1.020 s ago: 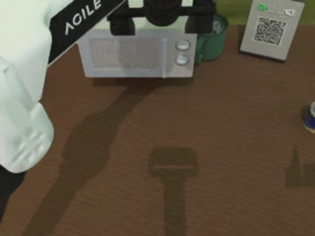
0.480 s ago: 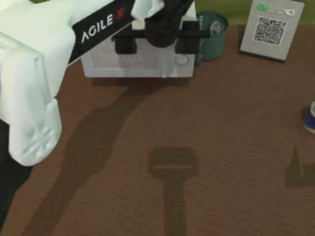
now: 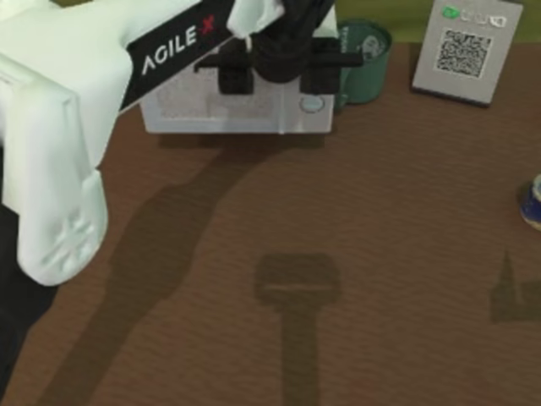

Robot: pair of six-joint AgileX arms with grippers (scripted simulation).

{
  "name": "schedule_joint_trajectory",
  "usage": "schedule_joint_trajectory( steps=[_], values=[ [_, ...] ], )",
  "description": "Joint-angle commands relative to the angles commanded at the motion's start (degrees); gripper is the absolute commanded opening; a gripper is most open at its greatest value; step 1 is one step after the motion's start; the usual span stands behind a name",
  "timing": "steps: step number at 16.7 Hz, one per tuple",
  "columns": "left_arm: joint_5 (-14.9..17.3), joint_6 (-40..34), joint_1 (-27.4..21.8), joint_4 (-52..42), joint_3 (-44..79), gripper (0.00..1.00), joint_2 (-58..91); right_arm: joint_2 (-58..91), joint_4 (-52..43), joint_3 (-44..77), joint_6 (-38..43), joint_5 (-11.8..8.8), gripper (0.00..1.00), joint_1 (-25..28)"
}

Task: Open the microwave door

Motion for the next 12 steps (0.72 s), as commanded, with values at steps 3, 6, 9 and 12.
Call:
schedule_joint_trajectory(
  steps=[3,6,9,12],
  values=[
    [0.0,0.0,0.0,0.0,0.0,0.17,0.0,0.0,0.0,0.0,0.0,0.0,1.0,0.0],
    [0.0,0.0,0.0,0.0,0.0,0.0,0.0,0.0,0.0,0.0,0.0,0.0,1.0,0.0],
    [0.0,0.0,0.0,0.0,0.0,0.0,0.0,0.0,0.0,0.0,0.0,0.0,1.0,0.0],
    [0.0,0.0,0.0,0.0,0.0,0.0,0.0,0.0,0.0,0.0,0.0,0.0,1.0,0.0]
  ],
)
